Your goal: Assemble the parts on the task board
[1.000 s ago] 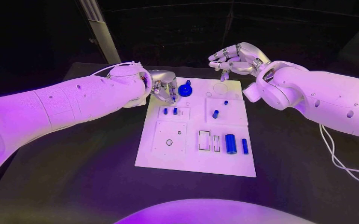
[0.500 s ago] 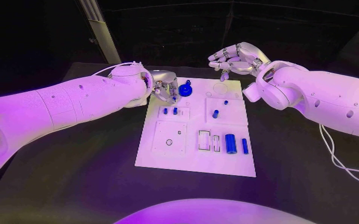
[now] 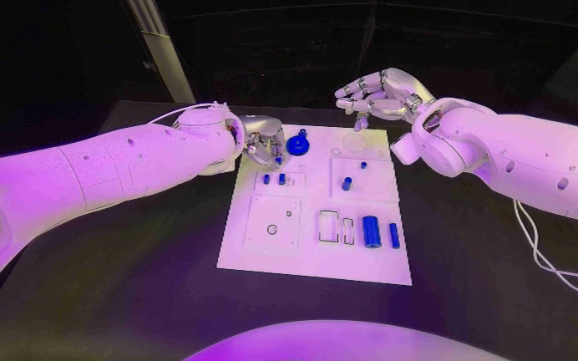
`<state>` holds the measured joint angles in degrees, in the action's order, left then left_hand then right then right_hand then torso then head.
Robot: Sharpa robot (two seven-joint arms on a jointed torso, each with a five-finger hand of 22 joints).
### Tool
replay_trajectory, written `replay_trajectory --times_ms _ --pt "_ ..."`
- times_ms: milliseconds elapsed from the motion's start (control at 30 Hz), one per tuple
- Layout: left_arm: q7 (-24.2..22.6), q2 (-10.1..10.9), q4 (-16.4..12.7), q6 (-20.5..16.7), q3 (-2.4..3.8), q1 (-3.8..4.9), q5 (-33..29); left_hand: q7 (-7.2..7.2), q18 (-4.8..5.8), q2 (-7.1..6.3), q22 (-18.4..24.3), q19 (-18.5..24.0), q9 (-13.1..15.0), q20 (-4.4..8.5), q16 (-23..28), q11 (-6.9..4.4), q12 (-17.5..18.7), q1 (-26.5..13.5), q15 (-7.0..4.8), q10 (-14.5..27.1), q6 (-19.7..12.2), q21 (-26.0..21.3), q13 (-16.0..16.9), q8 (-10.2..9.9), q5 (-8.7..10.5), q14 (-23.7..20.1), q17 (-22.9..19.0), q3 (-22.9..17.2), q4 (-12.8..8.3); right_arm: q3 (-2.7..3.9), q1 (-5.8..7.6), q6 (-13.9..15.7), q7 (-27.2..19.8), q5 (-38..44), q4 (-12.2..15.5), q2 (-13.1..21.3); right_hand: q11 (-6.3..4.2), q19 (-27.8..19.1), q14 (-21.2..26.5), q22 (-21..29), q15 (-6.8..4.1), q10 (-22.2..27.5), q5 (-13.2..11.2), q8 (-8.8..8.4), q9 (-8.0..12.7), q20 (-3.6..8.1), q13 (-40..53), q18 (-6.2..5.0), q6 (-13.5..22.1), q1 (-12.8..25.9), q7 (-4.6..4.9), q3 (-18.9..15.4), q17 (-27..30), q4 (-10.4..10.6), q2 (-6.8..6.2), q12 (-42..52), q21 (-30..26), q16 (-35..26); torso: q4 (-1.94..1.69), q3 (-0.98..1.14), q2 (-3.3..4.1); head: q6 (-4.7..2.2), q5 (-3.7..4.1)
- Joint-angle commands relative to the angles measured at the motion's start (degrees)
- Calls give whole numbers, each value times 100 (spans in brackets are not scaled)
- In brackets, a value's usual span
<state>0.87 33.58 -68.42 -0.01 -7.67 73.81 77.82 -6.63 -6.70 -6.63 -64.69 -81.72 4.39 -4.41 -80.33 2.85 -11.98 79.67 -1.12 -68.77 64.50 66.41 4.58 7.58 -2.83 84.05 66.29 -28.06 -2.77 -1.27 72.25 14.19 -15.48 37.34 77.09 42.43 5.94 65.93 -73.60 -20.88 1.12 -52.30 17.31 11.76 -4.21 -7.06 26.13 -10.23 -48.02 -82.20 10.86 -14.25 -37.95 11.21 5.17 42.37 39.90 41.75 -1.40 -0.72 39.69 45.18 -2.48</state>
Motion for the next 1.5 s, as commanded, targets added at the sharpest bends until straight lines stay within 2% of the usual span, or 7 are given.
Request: replay_trajectory --times_ms 33,333,733,1233,1500 --pt "-43 9 -7 -89 -10 -10 4 -2 88 13 -19 26 15 12 4 1 -29 -31 -49 -59 58 -5 13 16 -20 138 4 -5 -41 4 10 -43 -46 -21 4 -6 -1 -50 40 6 17 38 22 35 -5 -5 -5 -24 37 7 -15 4 5 14 53 36 -28 -20 -1 -2 0 -2 -4" --pt "-154 13 -20 -293 -12 -11 4 17 89 30 -36 21 25 26 -1 -21 -53 -32 -67 -107 113 6 34 40 -21 140 8 1 -61 4 9 -47 -48 -21 0 -10 -1 -50 40 6 17 38 22 35 -5 -5 -5 -24 37 7 -15 4 5 14 53 36 -28 -20 1 0 0 -5 -7" --pt "-84 5 10 -350 -12 -12 4 18 90 27 -41 20 25 29 0 -22 -53 -34 -70 -107 115 10 37 39 -20 139 3 4 -68 4 9 -53 -45 -21 1 -11 -1 -50 39 6 17 37 22 38 -6 -5 -10 -25 38 8 -15 5 6 17 57 39 -28 -19 -2 1 1 -3 1" --pt "71 -5 25 63 -11 -12 4 -20 92 0 -35 31 -8 21 7 24 14 -103 -42 6 5 -12 30 -39 -19 130 -28 30 -79 4 9 -83 -35 -21 -3 -11 -1 -50 39 6 17 37 22 38 -6 -5 -10 -25 38 8 -15 5 6 17 57 39 -28 -19 -3 0 0 19 8" --pt "33 -14 5 114 -12 -12 4 -20 91 0 -27 35 -8 20 11 24 15 -106 -40 7 4 -20 30 -40 -19 128 -38 32 -79 4 9 -86 -35 -21 -6 -14 -1 -50 39 6 17 37 22 38 -6 -5 -10 -25 38 8 -15 5 6 17 57 39 -28 -19 -1 2 0 24 2"
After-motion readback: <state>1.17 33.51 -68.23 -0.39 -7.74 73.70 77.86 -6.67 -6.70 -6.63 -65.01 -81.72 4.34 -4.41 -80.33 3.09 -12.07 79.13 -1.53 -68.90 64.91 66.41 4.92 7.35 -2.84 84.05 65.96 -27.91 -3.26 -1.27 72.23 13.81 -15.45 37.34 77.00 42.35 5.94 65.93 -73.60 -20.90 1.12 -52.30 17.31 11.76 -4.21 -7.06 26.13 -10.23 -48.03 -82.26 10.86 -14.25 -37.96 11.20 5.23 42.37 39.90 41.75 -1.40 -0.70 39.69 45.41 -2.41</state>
